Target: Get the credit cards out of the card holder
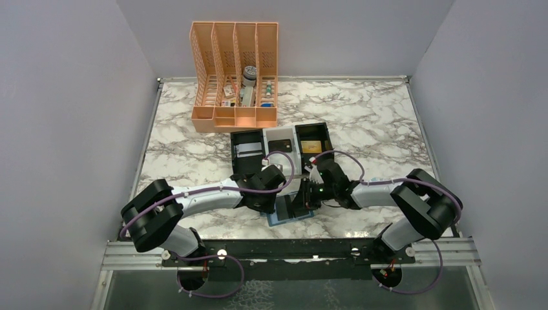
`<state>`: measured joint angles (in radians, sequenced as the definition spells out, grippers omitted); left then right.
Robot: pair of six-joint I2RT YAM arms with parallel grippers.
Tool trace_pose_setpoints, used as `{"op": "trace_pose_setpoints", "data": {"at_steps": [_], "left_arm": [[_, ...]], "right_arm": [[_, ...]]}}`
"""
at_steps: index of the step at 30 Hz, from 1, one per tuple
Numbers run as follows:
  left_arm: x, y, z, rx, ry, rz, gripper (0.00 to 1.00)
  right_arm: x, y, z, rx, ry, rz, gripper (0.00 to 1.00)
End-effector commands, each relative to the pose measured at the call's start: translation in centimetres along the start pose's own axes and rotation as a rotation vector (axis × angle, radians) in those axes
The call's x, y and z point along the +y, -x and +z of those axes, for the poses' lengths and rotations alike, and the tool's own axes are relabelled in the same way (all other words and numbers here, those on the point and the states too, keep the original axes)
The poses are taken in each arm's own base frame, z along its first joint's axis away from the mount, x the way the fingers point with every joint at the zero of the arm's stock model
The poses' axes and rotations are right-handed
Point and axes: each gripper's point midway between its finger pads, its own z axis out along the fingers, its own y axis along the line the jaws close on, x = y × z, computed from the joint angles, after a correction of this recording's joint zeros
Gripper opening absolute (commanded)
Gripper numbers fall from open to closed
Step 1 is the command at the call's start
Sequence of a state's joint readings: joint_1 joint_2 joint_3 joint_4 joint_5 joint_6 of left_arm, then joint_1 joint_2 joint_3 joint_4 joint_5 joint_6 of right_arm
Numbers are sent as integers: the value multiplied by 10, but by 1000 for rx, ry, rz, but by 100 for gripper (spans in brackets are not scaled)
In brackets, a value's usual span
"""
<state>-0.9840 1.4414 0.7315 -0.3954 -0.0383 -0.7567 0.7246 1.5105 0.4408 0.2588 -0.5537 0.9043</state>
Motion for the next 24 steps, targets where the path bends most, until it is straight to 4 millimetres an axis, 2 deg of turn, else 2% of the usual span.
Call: {"op": "trace_pose_setpoints", "data": {"at_steps": [1, 5, 8, 12, 19, 24], "left_arm": [[18, -12, 12, 32, 80, 18, 18], [18, -13, 12, 36, 82, 19, 18], [18, -13, 12, 34, 82, 20, 17], [18, -12, 12, 32, 81, 21, 17], [16, -8, 11, 21, 77, 28, 17], [13, -3, 7, -3, 68, 25, 17]], "right_arm": [[9, 1, 5, 9, 76, 25, 21], [10, -1, 7, 11, 100, 41, 20], [7, 3, 5, -13, 75, 32, 11], [3, 10, -5, -52, 50, -17, 5], [-6, 4, -14, -18, 41, -50, 4], [-3, 4, -14, -14, 62, -49, 4]]}}
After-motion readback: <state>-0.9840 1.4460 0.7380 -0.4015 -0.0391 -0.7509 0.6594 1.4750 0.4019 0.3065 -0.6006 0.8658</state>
